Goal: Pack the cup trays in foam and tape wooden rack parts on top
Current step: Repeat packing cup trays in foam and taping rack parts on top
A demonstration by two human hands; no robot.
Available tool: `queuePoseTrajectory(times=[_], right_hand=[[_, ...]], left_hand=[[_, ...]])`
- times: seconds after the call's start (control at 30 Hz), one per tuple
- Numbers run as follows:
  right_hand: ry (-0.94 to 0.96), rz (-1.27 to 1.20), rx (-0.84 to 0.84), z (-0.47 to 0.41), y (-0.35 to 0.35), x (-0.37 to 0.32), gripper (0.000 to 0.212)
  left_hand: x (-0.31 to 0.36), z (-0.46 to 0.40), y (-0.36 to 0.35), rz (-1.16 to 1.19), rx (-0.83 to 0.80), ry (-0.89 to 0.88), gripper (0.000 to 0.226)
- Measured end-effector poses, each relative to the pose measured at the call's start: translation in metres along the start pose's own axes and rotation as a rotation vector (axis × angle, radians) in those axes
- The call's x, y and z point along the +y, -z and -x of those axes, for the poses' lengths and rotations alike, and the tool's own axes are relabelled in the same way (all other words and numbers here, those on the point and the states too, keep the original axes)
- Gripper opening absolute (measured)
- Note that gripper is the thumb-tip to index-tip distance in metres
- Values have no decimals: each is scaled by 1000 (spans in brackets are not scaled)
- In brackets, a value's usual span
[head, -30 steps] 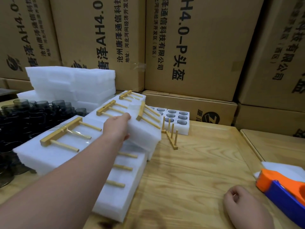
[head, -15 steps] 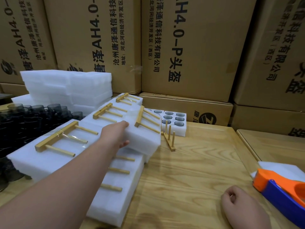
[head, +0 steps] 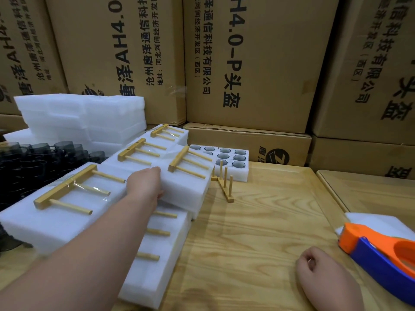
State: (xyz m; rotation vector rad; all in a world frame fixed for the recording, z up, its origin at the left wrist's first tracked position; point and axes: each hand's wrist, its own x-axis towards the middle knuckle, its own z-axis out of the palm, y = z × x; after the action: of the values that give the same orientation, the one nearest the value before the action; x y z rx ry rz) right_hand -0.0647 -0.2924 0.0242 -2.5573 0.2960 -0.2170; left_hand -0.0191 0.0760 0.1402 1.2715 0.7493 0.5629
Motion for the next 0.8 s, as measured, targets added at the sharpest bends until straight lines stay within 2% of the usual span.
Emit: queuePoseTrajectory(times=[0.1,0.13,0.2,0.27,0.3,0.33,0.37,0.43,0.53,0.67,0.8], right_hand=[[11,22,-3,0,1,0,16],[20,34,-3,1,1,0,16],[73,97,-1,3,-1,0,16],[197,206,1,7,-6,-2,19],[275,235,0,8,-10,-5,21],[349,231,-3,9,-14,-8,23],[409,213,-13,9,-18,-12,24],[478,202,-37,6,-27,-21,29],[469,238,-28,-9,-43,-39,46],[446,196,-12,-38,-67,-67,64],[438,103,-2,-77,-93,-94,71]], left_hand=[[-6,25,-2,-385,20,-91,69],[-8,40,-3,-493,69,-187,74],[-17,79,-8,-507,86,-547,69],[-40,125,-15,-393,-102,-894,57],[-59,142,-17,-393,-234,-976,51],[-82,155,-20,-449,-359,-1007,47],[-104,163,-22,-540,-475,-966,45],[-141,162,-24,-810,-611,-802,48],[-160,140,-32,-1107,-557,-700,55],[-163,132,-51,-1283,-536,-675,63],[-165,133,-61,-1248,-430,-756,65]])
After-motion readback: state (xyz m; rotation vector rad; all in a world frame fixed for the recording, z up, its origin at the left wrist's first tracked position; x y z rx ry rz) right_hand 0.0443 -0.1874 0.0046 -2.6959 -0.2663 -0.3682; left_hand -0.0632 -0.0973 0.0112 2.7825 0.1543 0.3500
